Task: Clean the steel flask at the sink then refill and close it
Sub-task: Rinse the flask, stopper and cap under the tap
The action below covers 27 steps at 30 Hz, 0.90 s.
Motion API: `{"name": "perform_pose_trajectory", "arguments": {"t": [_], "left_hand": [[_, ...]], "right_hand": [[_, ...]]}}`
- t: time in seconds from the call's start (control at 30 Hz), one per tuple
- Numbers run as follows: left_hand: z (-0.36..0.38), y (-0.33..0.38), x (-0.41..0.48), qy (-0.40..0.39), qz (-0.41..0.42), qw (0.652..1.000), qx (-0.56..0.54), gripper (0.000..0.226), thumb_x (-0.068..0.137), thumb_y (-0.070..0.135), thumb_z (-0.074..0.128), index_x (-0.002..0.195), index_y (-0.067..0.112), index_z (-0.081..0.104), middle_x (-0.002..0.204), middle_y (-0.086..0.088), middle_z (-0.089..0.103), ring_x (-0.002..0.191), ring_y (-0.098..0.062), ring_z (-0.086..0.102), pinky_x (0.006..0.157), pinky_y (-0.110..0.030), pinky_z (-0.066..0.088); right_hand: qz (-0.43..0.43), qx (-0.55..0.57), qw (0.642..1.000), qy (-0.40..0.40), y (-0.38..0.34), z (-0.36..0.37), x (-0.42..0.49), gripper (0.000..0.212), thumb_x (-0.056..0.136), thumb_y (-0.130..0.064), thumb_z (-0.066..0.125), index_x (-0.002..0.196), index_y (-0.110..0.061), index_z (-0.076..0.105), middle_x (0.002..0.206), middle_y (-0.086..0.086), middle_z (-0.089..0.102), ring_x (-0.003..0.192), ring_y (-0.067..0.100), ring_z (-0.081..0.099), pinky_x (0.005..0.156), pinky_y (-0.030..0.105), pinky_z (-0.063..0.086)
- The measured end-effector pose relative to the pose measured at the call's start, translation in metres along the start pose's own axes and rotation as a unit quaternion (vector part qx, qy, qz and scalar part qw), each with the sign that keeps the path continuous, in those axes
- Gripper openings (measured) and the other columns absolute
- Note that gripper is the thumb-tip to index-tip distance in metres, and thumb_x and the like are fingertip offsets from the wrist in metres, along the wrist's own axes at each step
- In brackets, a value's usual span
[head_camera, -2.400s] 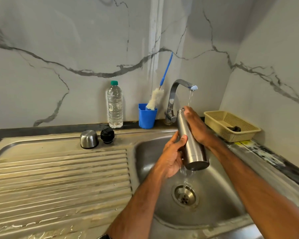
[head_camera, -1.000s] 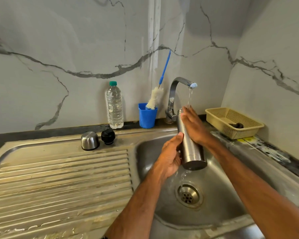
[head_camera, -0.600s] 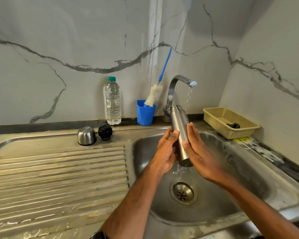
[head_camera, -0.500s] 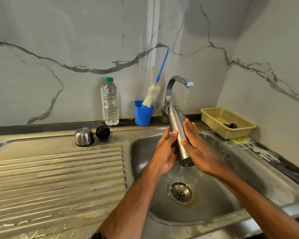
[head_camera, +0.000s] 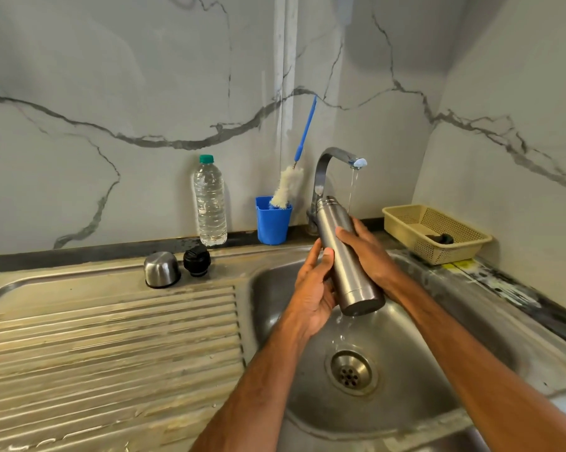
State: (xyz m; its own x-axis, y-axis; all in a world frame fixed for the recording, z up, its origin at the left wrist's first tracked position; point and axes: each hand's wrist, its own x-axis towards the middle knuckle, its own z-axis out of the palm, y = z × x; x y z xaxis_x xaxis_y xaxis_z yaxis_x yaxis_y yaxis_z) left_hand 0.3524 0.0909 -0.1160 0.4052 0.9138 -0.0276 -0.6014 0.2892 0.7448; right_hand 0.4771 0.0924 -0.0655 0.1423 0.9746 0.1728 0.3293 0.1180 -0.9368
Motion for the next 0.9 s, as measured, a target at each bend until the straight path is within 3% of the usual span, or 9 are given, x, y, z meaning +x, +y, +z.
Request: {"name": "perform_pose_trajectory", "arguments": {"t": [0.1,0.2,0.33,0.5,0.6,0.7,0.8,0.9], "left_hand": [[-0.002,-0.001,0.0,0.006,0.0,1.0,0.015,0.039,0.1,0.025,0.062,0.137,0.015,0.058,0.128,-0.017,0.069,0.122,-0.035,0.064,0.106,-0.057,0.049],[-0.002,-0.001,-0.002,0.01,-0.011,1.0,0.026,0.033,0.1,0.025,0.06,0.131,0.012,0.06,0.127,-0.019,0.069,0.122,-0.035,0.064,0.105,-0.055,0.05],[0.004,-0.003,-0.003,0.004,-0.021,0.998,0.056,0.033,0.102,0.028,0.058,0.132,0.014,0.061,0.124,-0.016,0.071,0.12,-0.031,0.066,0.105,-0.053,0.051],[0.001,0.0,-0.003,-0.028,-0.015,0.994,0.105,0.029,0.1,0.029,0.061,0.129,0.023,0.064,0.123,-0.011,0.07,0.119,-0.029,0.065,0.098,-0.052,0.056],[-0.003,-0.001,-0.001,-0.038,-0.011,0.989,0.139,0.028,0.102,0.028,0.058,0.129,0.025,0.064,0.118,-0.009,0.073,0.11,-0.025,0.071,0.089,-0.049,0.06],[-0.002,-0.003,-0.002,-0.037,-0.013,0.986,0.16,0.031,0.102,0.03,0.058,0.13,0.021,0.064,0.113,-0.009,0.074,0.101,-0.023,0.073,0.084,-0.045,0.061],[-0.003,-0.004,-0.002,-0.034,-0.005,0.985,0.17,0.034,0.101,0.031,0.059,0.134,0.023,0.062,0.11,-0.007,0.073,0.097,-0.02,0.072,0.076,-0.04,0.061],[-0.005,-0.005,0.0,-0.031,0.006,0.99,0.138,0.052,0.093,0.036,0.064,0.144,0.028,0.055,0.125,-0.012,0.071,0.117,-0.033,0.067,0.095,-0.054,0.057]], "right_hand": [[-0.011,0.004,1.0,-0.02,0.009,-0.002,-0.025,0.076,0.097,-0.035,0.061,0.159,-0.038,0.016,0.137,-0.008,0.046,0.103,0.007,0.063,0.076,0.021,0.052],[-0.03,-0.002,0.999,-0.013,0.019,-0.004,-0.036,0.082,0.094,-0.032,0.066,0.159,-0.037,0.015,0.145,-0.008,0.04,0.115,0.006,0.058,0.087,0.021,0.05],[-0.038,0.02,0.999,0.028,0.023,-0.006,-0.038,0.081,0.092,-0.028,0.069,0.158,-0.033,0.022,0.15,-0.005,0.043,0.111,0.0,0.058,0.078,0.016,0.051],[-0.031,0.064,0.997,0.032,0.024,-0.006,-0.038,0.084,0.088,-0.03,0.073,0.157,-0.035,0.025,0.152,0.002,0.045,0.113,0.009,0.062,0.083,0.023,0.054],[-0.05,0.006,0.998,0.033,0.025,-0.009,-0.04,0.084,0.09,-0.033,0.071,0.158,-0.034,0.021,0.155,0.002,0.041,0.121,0.012,0.058,0.096,0.029,0.052],[-0.078,-0.109,0.991,0.024,0.025,-0.005,-0.044,0.072,0.1,-0.044,0.053,0.159,-0.036,0.011,0.165,-0.001,0.022,0.144,0.015,0.036,0.116,0.043,0.037],[-0.097,-0.223,0.97,-0.015,0.019,0.007,-0.051,0.065,0.104,-0.05,0.028,0.159,-0.033,-0.003,0.167,-0.009,-0.01,0.149,0.003,-0.005,0.123,0.033,0.005],[-0.125,-0.325,0.937,-0.04,0.011,0.014,-0.055,0.063,0.104,-0.052,0.019,0.153,-0.03,-0.014,0.161,-0.011,-0.024,0.148,0.003,-0.022,0.121,0.029,-0.006]]}}
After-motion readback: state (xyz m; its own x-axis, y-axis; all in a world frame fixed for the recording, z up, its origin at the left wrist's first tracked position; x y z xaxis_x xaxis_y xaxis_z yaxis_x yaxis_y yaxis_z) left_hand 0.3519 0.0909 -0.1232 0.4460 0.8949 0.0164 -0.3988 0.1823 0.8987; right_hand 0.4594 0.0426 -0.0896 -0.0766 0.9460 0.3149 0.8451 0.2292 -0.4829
